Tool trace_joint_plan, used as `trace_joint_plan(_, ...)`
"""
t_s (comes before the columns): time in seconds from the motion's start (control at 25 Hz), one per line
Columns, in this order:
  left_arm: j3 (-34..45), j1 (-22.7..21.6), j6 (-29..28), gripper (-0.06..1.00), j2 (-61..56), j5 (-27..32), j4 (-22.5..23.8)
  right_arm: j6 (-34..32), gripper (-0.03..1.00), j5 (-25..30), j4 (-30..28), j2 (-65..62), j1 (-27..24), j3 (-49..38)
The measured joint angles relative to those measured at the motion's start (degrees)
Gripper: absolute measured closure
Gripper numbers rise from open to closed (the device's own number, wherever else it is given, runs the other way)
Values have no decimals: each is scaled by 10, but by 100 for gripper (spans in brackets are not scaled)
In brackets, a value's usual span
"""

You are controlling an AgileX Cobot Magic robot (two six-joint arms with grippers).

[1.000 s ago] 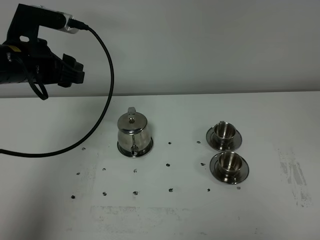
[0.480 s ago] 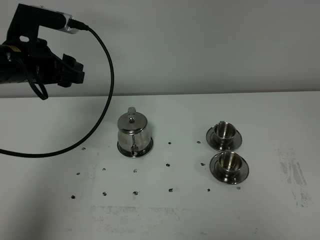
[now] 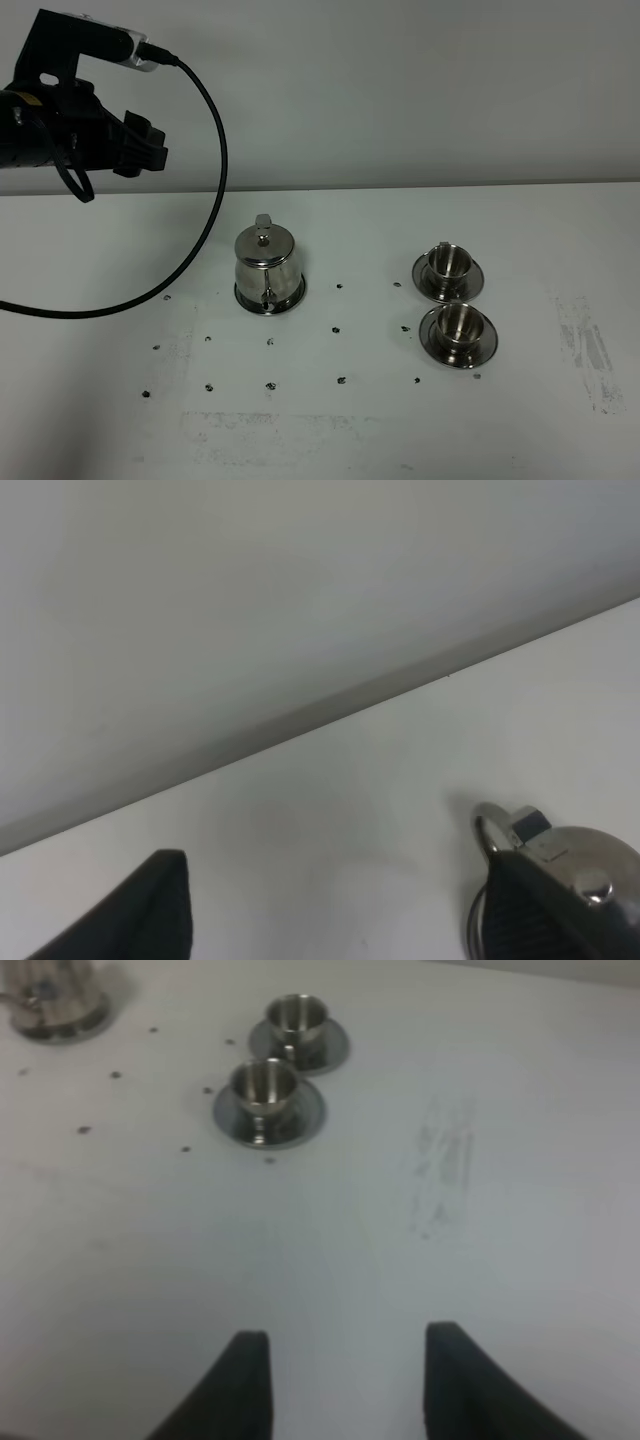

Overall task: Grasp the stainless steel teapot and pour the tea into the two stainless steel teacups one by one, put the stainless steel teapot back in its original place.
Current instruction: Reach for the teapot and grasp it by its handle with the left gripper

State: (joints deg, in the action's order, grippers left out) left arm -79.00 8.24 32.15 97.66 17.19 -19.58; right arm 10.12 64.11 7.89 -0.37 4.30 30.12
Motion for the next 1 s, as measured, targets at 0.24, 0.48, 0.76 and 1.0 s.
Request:
trace_joint_plan(0.24,0,0,0,33,0,16,1,0,62,0,4,0,-32,0)
trace_joint_plan(0.48,-4,0,-21,33,0,47,1,0,62,-1,8,0,-33,0)
trace_joint_plan(0.76,-60,0,-77,33,16,101,2,0,62,-1,8,0,-33,0)
trace_joint_plan(1.0,-129,0,-133,33,62,149,2,0,62,-1,8,0,-33,0)
